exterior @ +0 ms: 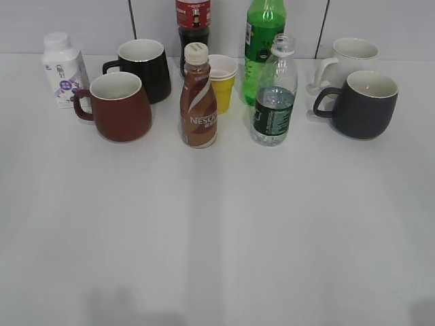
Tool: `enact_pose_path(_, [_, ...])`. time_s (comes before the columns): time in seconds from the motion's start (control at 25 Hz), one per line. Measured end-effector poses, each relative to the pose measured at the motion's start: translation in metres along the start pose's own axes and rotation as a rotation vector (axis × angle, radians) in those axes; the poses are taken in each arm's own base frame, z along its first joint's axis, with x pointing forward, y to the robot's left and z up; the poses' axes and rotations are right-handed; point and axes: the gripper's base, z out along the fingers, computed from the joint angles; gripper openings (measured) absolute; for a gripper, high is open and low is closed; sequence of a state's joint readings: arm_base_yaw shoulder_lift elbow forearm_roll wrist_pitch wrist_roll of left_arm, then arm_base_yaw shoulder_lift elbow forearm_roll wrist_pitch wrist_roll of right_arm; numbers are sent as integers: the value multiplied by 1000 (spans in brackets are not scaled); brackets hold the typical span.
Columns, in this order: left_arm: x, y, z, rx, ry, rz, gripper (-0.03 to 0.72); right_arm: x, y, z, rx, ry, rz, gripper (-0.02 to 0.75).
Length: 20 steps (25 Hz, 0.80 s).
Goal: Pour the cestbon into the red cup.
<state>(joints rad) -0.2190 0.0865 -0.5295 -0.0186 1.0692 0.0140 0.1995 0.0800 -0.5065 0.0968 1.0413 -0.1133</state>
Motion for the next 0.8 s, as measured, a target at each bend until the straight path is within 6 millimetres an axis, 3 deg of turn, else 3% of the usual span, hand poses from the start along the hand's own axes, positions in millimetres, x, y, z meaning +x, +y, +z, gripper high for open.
enact_pose_path(0.24, [0,1,0,-146,-1,-87,237,2,0,-3,130,-26,69,446])
enact_pose_path(0.8, [8,-2,-12,-163,-92,-84,236,6,3,-11,114,-86,57,445])
